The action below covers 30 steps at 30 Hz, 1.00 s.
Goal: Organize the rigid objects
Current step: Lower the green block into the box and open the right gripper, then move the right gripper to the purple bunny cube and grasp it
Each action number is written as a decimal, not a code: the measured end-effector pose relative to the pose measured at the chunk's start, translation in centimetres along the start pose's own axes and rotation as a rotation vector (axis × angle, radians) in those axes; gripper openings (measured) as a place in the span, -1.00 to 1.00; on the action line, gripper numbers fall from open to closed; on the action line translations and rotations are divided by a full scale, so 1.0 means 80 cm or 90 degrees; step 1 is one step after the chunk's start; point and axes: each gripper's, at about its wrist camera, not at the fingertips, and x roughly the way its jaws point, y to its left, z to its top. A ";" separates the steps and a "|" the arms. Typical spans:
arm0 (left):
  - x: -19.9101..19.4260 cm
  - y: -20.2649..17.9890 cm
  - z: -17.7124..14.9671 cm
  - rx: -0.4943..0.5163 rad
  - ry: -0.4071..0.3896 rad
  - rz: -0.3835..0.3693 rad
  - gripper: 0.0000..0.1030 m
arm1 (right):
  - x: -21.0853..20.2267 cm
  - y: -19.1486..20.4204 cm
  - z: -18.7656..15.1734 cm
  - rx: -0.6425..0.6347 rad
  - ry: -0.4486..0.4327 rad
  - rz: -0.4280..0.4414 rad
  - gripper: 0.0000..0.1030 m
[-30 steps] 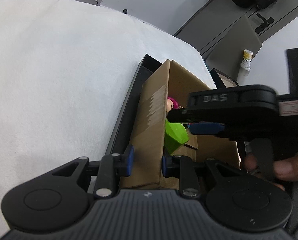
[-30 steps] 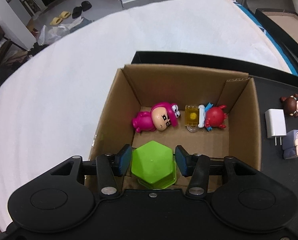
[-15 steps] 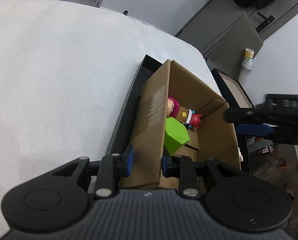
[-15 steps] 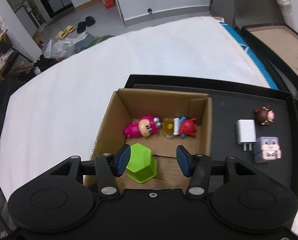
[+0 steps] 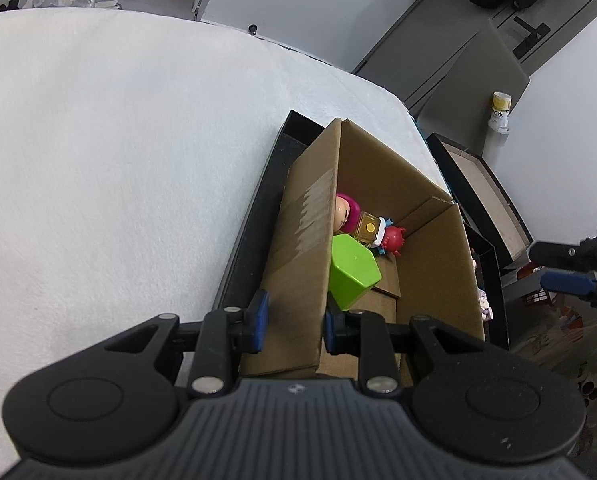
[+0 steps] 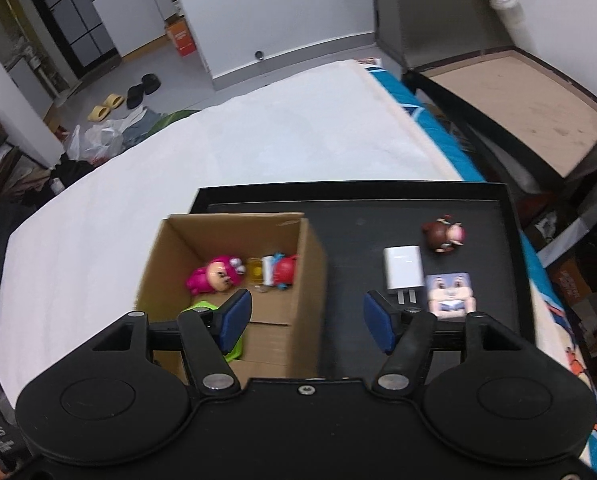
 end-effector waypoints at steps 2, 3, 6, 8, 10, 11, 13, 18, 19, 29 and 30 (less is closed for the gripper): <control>0.000 -0.001 0.000 0.002 -0.001 0.003 -0.50 | -0.001 -0.012 -0.002 0.004 -0.001 -0.007 0.24; 0.000 -0.002 0.000 0.003 -0.001 0.004 -0.50 | 0.000 -0.019 -0.004 0.006 -0.002 -0.011 0.24; 0.000 -0.003 -0.001 0.006 -0.001 0.008 -0.51 | 0.002 -0.036 -0.008 0.014 -0.001 -0.020 0.24; 0.000 -0.004 -0.001 0.006 -0.001 0.010 -0.51 | 0.005 -0.048 -0.011 0.020 0.000 -0.026 0.24; 0.000 -0.006 -0.001 0.008 -0.001 0.012 -0.51 | 0.007 -0.059 -0.013 0.025 0.001 -0.030 0.24; 0.000 -0.006 -0.002 0.008 -0.001 0.012 -0.51 | 0.009 -0.064 -0.014 0.026 0.001 -0.032 0.24; 0.000 -0.007 -0.001 0.008 -0.002 0.015 -0.52 | 0.011 -0.074 -0.017 0.028 0.002 -0.038 0.29; 0.002 -0.007 -0.002 0.005 -0.004 0.023 -0.54 | 0.014 -0.097 -0.022 0.032 -0.004 -0.044 0.43; 0.003 -0.006 -0.003 0.003 -0.004 0.025 -0.54 | 0.014 -0.102 -0.023 0.035 -0.005 -0.044 0.50; 0.004 -0.009 -0.004 0.004 -0.005 0.032 -0.54 | 0.037 -0.136 -0.044 0.034 -0.045 -0.051 0.56; 0.004 -0.010 -0.004 0.004 -0.005 0.033 -0.54 | 0.042 -0.139 -0.047 0.036 -0.046 -0.052 0.56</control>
